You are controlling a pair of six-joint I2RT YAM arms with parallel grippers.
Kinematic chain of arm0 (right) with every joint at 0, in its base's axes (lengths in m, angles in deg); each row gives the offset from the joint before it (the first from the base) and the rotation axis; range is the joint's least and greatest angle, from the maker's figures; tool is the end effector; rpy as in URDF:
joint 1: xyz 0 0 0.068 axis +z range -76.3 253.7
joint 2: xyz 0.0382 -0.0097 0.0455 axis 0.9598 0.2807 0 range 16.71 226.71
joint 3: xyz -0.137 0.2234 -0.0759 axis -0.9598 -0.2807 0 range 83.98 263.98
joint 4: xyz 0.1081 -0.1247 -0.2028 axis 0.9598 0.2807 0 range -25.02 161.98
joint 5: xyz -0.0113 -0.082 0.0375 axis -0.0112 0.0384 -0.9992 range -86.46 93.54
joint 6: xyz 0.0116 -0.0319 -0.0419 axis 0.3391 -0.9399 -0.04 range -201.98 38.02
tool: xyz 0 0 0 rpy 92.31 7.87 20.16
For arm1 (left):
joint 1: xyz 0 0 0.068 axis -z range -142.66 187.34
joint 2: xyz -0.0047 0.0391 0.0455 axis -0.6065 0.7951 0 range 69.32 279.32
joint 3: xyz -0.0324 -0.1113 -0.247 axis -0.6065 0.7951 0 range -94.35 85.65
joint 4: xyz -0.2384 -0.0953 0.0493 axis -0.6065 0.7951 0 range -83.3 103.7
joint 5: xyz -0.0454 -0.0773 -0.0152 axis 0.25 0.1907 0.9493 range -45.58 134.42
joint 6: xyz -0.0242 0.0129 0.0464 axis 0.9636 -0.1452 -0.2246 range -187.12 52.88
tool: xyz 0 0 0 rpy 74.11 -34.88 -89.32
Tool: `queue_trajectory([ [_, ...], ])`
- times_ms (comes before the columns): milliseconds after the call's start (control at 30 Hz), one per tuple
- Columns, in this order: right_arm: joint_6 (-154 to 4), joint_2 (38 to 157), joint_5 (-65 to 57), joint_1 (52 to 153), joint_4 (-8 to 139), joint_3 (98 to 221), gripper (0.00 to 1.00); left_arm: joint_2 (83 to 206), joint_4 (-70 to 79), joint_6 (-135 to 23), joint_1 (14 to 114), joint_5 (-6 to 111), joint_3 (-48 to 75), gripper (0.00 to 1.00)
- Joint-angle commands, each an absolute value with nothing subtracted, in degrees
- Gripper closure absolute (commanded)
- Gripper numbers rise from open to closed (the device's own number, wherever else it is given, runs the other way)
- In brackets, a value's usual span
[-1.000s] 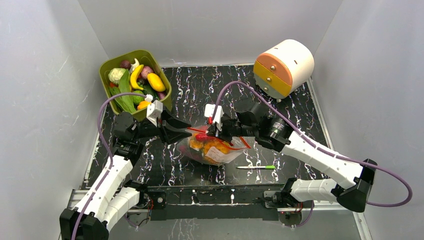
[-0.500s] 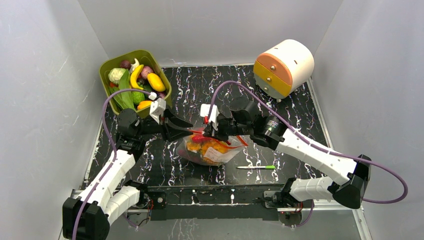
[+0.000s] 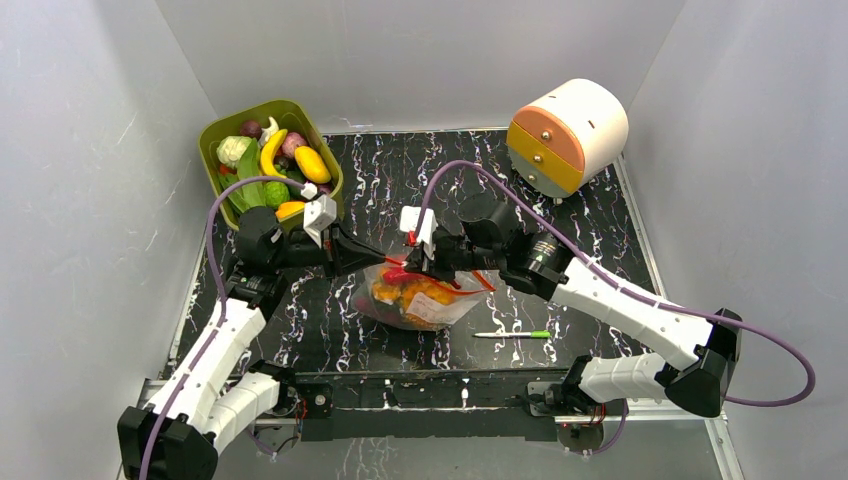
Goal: Place the food in the zip-top bag and seal the zipper
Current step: Zip the zipper food storage bag at the center of the board.
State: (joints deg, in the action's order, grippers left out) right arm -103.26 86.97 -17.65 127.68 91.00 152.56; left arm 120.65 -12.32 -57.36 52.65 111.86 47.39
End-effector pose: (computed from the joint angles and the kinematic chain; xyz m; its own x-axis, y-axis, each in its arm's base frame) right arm 0.1498 0.2279 0.3650 0.0872 -0.4556 -0.8859 -0.9773 0.1332 -0.1647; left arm 0.1788 -0.0831 0.3318 -0.0687 -0.0485 -0.9965 0.9899 0.1209 -0.0741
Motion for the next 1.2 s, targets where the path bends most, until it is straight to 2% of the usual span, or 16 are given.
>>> queue_trajectory([
  [0,-102.5,83.99,-16.23,127.58,87.36,153.29,1.0,119.0,-0.48,-66.17,52.47,106.24,41.84,1.0],
  [1167,-102.81,72.61,-4.46,127.2,106.38,149.02,1.0,115.73,12.77,-73.06,52.38,86.49,34.74,1.0],
])
